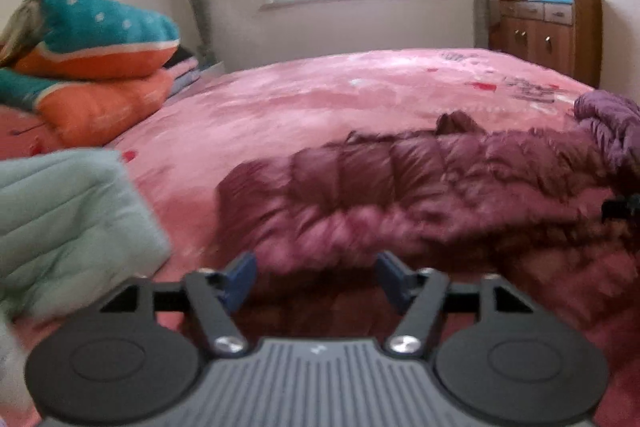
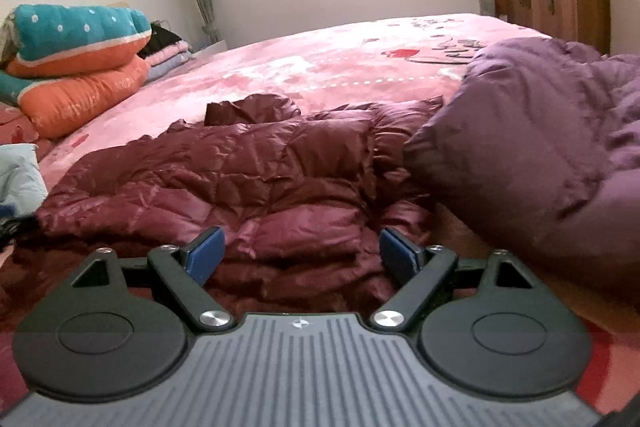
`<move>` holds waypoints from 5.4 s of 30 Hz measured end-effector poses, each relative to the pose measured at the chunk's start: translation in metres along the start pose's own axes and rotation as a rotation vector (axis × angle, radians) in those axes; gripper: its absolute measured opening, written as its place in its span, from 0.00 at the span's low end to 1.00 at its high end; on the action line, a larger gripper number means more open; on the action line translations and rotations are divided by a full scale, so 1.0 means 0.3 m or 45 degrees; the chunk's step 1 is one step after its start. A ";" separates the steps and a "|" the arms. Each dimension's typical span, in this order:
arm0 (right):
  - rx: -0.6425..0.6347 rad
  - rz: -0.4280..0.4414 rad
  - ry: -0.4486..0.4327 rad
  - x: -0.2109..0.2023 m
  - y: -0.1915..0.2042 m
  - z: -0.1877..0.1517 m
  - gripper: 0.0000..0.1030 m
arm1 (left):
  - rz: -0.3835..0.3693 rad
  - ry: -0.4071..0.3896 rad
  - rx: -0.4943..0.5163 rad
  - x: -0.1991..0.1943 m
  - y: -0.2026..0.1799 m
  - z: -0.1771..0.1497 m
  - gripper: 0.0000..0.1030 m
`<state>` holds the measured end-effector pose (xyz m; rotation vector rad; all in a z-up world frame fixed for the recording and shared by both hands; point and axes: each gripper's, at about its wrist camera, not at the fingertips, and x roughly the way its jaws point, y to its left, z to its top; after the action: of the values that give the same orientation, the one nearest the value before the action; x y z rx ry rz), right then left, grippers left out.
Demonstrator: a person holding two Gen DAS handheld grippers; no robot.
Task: Fold large clothes
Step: 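Smooth the jacket front flat with both grippers along the zipper, then grasp the maroon jacket hem with both grippers and lift it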
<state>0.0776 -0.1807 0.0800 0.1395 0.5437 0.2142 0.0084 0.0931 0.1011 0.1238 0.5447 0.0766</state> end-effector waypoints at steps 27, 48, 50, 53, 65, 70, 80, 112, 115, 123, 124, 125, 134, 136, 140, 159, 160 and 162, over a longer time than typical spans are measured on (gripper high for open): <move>0.357 -0.167 0.235 -0.640 -0.203 -0.252 1.00 | -0.045 0.210 -0.283 -0.340 0.289 -0.383 0.73; 0.348 -0.161 0.480 -0.590 -0.131 -0.298 1.00 | -0.098 0.294 -0.425 -0.329 0.329 -0.465 0.76; 0.312 -0.150 0.506 -0.584 -0.115 -0.304 1.00 | -0.106 0.304 -0.434 -0.324 0.328 -0.468 0.78; 0.299 -0.119 0.541 -0.579 -0.102 -0.311 1.00 | -0.116 0.314 -0.436 -0.321 0.325 -0.472 0.79; 0.283 0.014 0.700 -0.582 -0.041 -0.339 1.00 | -0.180 0.351 -0.451 -0.317 0.315 -0.483 0.78; 0.196 0.053 0.744 -0.585 -0.005 -0.356 1.00 | -0.226 0.348 -0.455 -0.324 0.308 -0.482 0.63; 0.126 0.093 0.726 -0.589 0.041 -0.378 0.54 | -0.330 0.334 -0.469 -0.332 0.295 -0.475 0.23; 0.643 0.838 0.293 -0.808 -0.025 -0.338 0.23 | -0.801 0.060 -0.822 -0.625 0.404 -0.382 0.07; 0.669 0.891 0.280 -0.839 -0.028 -0.339 0.23 | -0.841 0.042 -0.850 -0.667 0.420 -0.390 0.07; 0.748 1.071 0.234 -0.957 -0.052 -0.343 0.23 | -0.941 -0.032 -0.888 -0.811 0.464 -0.383 0.07; 0.768 1.093 0.227 -0.968 -0.053 -0.347 0.23 | -0.948 -0.039 -0.895 -0.824 0.473 -0.385 0.07; 0.786 1.112 0.222 -0.973 -0.051 -0.352 0.23 | -0.956 -0.047 -0.904 -0.837 0.478 -0.384 0.07; 0.989 1.126 0.160 -0.976 -0.110 -0.345 0.22 | -0.958 -0.079 -1.074 -0.805 0.537 -0.345 0.07; 1.029 1.093 0.132 -0.950 -0.139 -0.319 0.22 | -0.939 -0.101 -1.104 -0.773 0.560 -0.314 0.07; 1.127 1.047 0.073 -0.866 -0.206 -0.255 0.22 | -0.904 -0.143 -1.187 -0.699 0.601 -0.250 0.07; 1.603 0.769 -0.021 -0.219 -0.442 -0.133 0.22 | -0.519 0.013 -1.395 -0.092 0.573 -0.119 0.07; 1.602 0.760 -0.016 -0.191 -0.446 -0.129 0.22 | -0.502 0.028 -1.395 -0.065 0.571 -0.118 0.07; 1.597 0.735 -0.003 -0.152 -0.454 -0.123 0.24 | -0.480 0.057 -1.390 -0.029 0.567 -0.120 0.08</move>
<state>0.0426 -0.3207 0.0457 1.5263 0.5599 0.4071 -0.0247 0.2640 0.0984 -1.0433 0.5011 0.0009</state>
